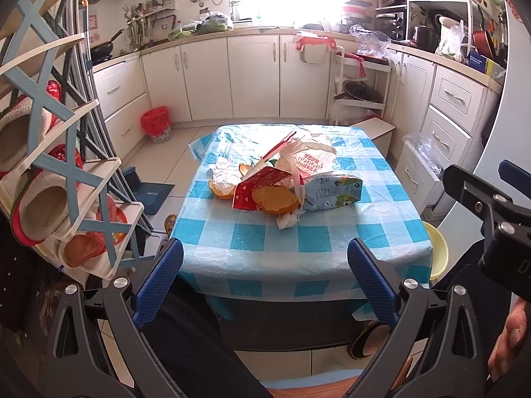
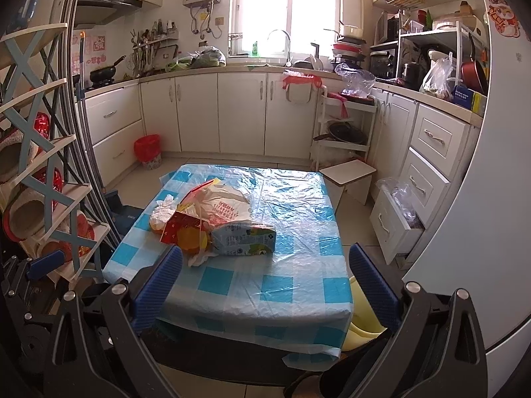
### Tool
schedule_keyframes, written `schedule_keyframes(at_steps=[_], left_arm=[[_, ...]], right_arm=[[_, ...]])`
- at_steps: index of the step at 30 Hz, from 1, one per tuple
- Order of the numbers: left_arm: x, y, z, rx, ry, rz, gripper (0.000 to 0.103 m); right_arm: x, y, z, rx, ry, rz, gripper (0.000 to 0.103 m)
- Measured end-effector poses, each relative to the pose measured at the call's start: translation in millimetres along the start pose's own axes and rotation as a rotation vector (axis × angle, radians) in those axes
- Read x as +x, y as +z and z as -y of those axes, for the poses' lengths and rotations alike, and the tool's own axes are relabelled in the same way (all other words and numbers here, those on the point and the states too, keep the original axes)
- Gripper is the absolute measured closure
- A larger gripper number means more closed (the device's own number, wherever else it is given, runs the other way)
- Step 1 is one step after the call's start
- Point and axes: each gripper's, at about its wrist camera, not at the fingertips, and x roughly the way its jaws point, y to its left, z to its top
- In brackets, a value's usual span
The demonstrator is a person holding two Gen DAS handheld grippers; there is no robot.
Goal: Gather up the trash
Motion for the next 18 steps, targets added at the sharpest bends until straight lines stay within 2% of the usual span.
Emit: schedule_keyframes(at_steps=[18], left_arm=[[5.7, 0.2, -6.3, -0.020, 0.010, -0.013, 0.008]], right_arm=[[6.6, -1.8, 0.3, 0.021, 0.051, -0.002, 0.006]])
